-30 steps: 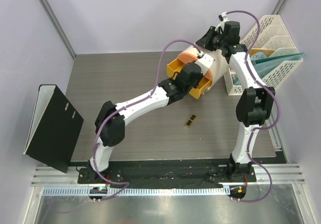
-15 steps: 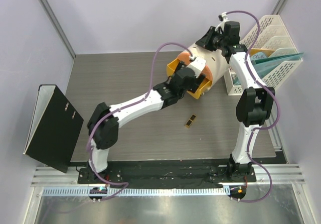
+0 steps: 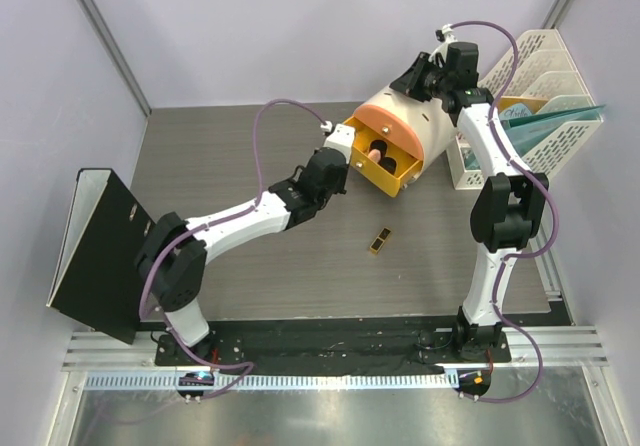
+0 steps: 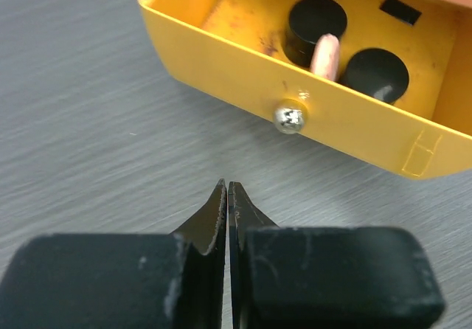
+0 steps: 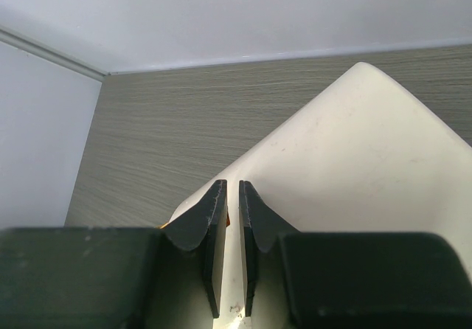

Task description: Organize the makeup

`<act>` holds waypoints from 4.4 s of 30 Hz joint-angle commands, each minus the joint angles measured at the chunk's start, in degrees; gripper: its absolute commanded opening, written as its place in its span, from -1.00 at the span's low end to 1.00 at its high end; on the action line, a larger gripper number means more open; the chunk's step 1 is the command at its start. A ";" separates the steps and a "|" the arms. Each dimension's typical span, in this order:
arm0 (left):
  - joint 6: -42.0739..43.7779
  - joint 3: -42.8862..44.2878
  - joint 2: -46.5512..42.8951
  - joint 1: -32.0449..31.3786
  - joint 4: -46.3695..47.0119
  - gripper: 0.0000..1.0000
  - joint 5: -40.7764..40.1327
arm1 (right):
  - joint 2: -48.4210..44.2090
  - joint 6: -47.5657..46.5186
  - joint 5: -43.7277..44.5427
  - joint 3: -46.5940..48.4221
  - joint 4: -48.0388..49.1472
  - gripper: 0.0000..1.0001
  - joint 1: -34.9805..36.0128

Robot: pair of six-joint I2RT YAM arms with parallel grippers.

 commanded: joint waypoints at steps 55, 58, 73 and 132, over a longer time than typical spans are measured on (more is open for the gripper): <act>-6.54 32.32 28.30 0.31 8.45 -1.00 18.53 | 5.22 -2.29 2.91 -3.53 -16.89 -0.62 -0.76; -5.58 32.50 28.30 0.30 7.75 -1.00 18.36 | 5.13 -2.29 2.91 -3.62 -16.89 -0.62 -0.76; -9.95 11.51 11.26 2.06 15.04 0.01 12.12 | 5.75 -2.38 2.91 -2.65 -17.32 -0.62 -0.76; -20.69 29.07 35.60 5.32 11.26 -0.17 23.63 | 7.33 -2.64 3.35 -2.65 -17.68 -0.61 -0.76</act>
